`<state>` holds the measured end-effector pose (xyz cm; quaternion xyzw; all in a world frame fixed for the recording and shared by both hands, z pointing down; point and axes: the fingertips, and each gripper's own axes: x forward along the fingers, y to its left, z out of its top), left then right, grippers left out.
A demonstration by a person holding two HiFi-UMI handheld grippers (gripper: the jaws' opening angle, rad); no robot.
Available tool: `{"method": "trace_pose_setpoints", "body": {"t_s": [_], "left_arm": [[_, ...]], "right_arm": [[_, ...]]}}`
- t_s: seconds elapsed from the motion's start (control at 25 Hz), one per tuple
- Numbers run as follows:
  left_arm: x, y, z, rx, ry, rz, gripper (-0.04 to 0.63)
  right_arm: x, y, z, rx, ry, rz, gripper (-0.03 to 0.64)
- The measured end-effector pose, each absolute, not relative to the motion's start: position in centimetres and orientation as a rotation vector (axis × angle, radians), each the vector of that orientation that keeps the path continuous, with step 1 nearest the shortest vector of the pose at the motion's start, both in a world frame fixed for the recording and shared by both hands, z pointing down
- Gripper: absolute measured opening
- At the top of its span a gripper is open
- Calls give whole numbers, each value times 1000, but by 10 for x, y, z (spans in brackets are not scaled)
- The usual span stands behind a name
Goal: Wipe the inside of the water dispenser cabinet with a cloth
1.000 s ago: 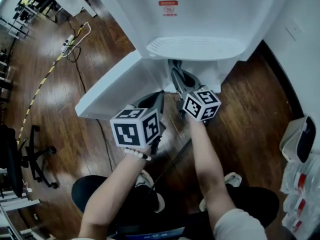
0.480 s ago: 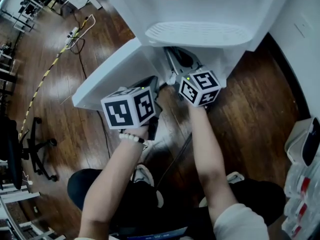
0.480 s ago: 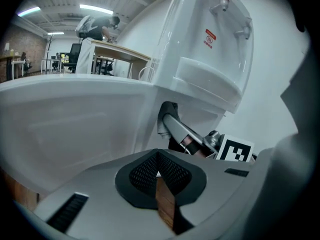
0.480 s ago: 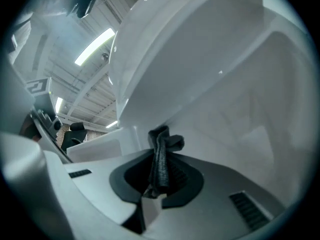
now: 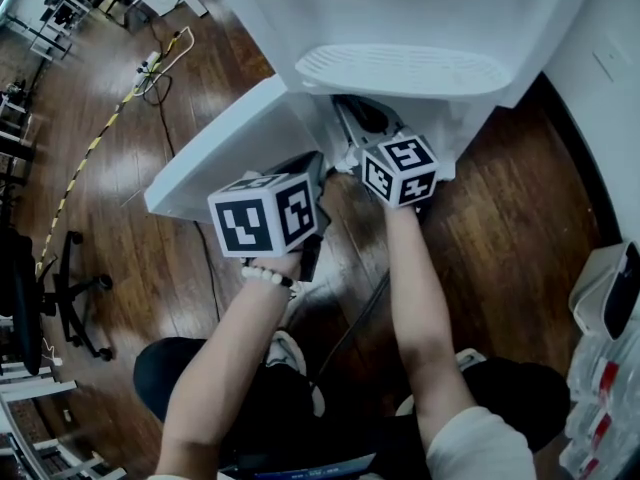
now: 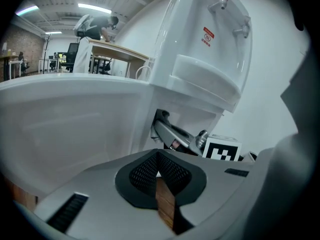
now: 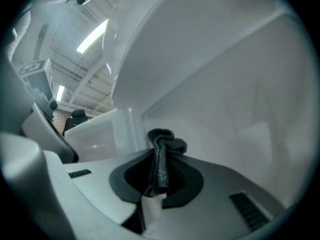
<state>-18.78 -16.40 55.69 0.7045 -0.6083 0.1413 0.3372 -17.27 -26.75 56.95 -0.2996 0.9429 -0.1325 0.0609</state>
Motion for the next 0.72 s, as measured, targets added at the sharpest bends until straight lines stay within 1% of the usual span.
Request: {"method": "trace_pose_setpoints", "body": {"t_s": [0.24, 0.72], "left_arm": [[-187, -166, 565, 1818, -1580, 378, -3], [-196, -172, 584, 1780, -1577, 418, -3]], "right_arm": [[-173, -270, 646, -1003, 2904, -603, 38], [-175, -288, 745, -1169, 3007, -943, 38]]}}
